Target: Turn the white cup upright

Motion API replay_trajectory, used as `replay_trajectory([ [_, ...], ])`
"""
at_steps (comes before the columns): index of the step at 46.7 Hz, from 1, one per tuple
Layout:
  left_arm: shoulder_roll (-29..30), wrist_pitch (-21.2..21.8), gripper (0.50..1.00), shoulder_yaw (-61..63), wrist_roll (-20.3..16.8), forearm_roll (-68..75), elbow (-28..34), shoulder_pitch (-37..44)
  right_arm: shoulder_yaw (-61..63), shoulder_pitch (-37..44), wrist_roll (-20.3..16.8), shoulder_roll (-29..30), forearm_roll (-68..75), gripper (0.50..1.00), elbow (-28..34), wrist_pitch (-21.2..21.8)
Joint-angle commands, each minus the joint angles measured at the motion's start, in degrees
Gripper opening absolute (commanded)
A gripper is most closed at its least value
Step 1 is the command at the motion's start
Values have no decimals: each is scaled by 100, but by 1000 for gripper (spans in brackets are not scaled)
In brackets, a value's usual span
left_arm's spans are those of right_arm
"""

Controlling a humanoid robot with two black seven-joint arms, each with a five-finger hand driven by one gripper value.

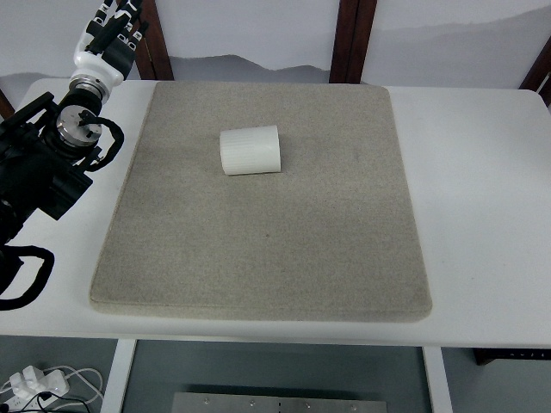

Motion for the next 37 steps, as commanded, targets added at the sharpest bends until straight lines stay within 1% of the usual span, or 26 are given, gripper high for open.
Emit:
replay_trajectory([
  [1, -5, 0, 994, -9, 0, 0, 0, 8, 2, -7, 0, 0, 0, 952, 0, 0],
  [18, 4, -27, 994, -79, 0, -18, 27, 52, 2, 2, 0, 0, 0, 952, 0, 0],
  [22, 4, -158, 994, -79, -9, -9, 27, 61, 2, 2, 0, 0, 0, 952, 0, 0],
  [28, 22, -545, 994, -9, -27, 0, 36, 79, 2, 2, 0, 0, 0, 952, 0, 0],
  [37, 48, -589, 994, 18, -18, 421, 36, 8, 2, 2, 0, 0, 0, 952, 0, 0],
])
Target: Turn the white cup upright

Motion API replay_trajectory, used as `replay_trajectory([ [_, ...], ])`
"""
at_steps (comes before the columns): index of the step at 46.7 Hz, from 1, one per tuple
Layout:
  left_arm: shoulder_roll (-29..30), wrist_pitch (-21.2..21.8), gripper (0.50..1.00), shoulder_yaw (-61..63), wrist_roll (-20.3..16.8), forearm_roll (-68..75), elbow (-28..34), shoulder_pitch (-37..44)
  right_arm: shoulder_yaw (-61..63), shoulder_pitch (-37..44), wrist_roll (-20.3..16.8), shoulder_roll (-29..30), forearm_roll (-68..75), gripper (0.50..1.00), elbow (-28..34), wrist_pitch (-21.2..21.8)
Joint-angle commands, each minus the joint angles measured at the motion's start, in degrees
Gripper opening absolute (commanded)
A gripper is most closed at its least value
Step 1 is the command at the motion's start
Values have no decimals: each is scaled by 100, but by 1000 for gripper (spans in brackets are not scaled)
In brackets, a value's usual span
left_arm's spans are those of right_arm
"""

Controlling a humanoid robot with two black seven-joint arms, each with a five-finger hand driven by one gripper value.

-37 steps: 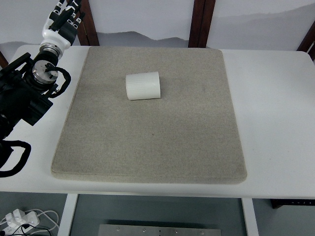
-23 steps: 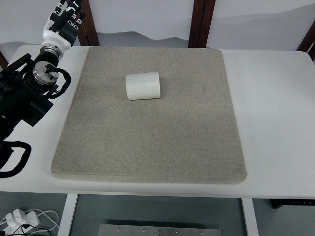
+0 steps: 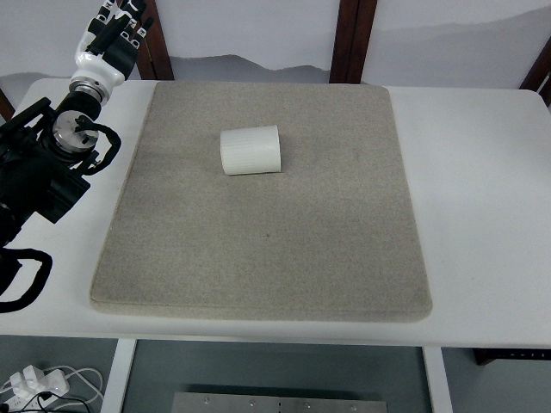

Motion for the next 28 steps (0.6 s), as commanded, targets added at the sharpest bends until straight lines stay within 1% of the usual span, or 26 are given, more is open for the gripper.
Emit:
replay_trajectory([
  [1, 5, 7, 994, 1, 2, 303, 2, -29, -8, 2, 0, 0, 0, 952, 0, 0],
  [12, 5, -2, 992, 18, -7, 813, -7, -29, 1, 2, 0, 0, 0, 952, 0, 0],
  [20, -56, 34, 990, 177, -7, 2201, -15, -152, 1, 2, 0, 0, 0, 952, 0, 0],
  [28, -4, 42, 990, 194, -7, 3308, -270, -345, 1, 2, 0, 0, 0, 952, 0, 0],
])
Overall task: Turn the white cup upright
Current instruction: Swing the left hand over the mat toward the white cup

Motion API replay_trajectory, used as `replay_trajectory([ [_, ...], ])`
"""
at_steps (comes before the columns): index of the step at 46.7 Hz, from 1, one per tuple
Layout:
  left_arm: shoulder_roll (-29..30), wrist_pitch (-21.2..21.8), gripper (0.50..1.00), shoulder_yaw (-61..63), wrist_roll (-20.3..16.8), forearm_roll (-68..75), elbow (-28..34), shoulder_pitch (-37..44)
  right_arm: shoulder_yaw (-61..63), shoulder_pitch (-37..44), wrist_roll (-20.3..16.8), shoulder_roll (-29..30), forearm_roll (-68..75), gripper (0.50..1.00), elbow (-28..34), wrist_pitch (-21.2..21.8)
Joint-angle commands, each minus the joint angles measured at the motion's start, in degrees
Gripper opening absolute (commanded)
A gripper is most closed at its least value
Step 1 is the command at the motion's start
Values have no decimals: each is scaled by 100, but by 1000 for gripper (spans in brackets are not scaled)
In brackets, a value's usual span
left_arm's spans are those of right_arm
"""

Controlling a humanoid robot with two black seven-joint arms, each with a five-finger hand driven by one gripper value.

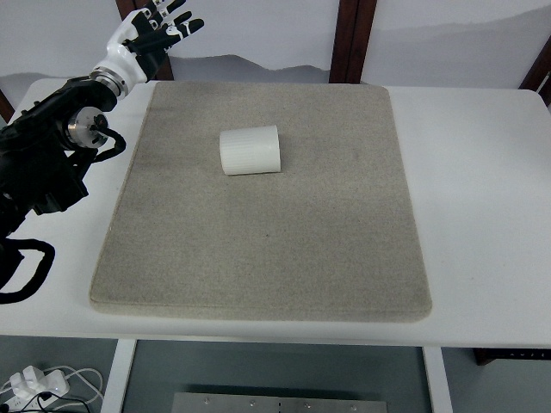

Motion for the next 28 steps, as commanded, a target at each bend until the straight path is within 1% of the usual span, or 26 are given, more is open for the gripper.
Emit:
replay_trajectory([
  [1, 36, 9, 990, 12, 1, 659, -115, -110, 3, 0, 0, 0, 0, 952, 0, 0],
  [6, 36, 18, 990, 170, 1, 1626, -159, -259, -5, 0, 0, 0, 0, 952, 0, 0],
  [13, 114, 1, 990, 635, 1, 2383, -325, -365, 3, 0, 0, 0, 0, 952, 0, 0],
  [16, 316, 9, 990, 916, 1, 2533, -641, -409, 3, 0, 0, 0, 0, 952, 0, 0],
  [24, 967, 53, 988, 1698, 10, 2858, -1792, -558, 3, 0, 0, 0, 0, 952, 0, 0],
  [28, 1117, 255, 984, 1954, 36, 3261, -2197, -602, 3, -9, 0, 0, 0, 952, 0, 0],
])
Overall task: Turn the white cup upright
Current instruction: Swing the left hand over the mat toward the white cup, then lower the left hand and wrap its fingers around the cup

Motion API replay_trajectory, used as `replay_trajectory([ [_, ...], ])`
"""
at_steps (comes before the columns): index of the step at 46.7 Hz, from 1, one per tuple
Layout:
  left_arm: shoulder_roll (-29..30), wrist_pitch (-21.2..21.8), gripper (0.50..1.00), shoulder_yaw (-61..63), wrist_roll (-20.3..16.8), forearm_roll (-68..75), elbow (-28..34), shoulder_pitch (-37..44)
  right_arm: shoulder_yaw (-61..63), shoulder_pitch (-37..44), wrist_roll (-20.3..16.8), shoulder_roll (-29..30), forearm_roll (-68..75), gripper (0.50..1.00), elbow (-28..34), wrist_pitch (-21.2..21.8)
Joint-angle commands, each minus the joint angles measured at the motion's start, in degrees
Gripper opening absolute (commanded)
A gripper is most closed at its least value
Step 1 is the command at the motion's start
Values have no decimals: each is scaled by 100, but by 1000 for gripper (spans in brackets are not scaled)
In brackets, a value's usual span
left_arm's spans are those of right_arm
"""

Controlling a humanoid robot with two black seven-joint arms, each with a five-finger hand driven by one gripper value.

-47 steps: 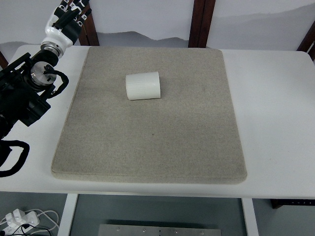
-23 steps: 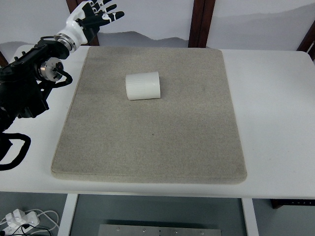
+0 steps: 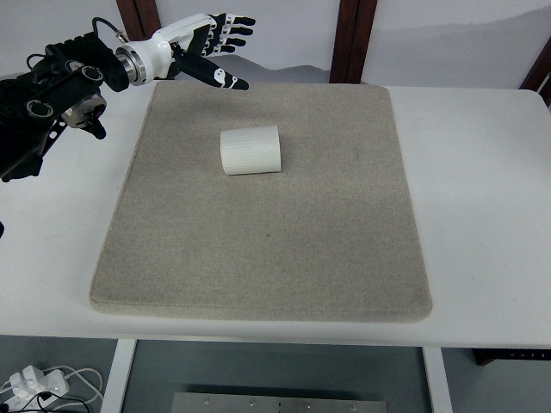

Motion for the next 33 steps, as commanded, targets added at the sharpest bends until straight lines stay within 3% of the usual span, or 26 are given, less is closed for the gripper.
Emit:
replay_trajectory([
  [1, 132, 186, 984, 241, 56, 447, -384, -41, 7, 0, 0, 0, 0, 952, 0, 0],
  [11, 440, 248, 986, 338, 890, 1204, -1368, -58, 7, 0, 0, 0, 0, 952, 0, 0],
  [20, 422, 248, 977, 426, 1576, 1213, -1632, -128, -2, 0, 0, 0, 0, 952, 0, 0],
  [33, 387, 257, 977, 962, 1787, 1213, -1694, -366, 7, 0, 0, 0, 0, 952, 0, 0],
])
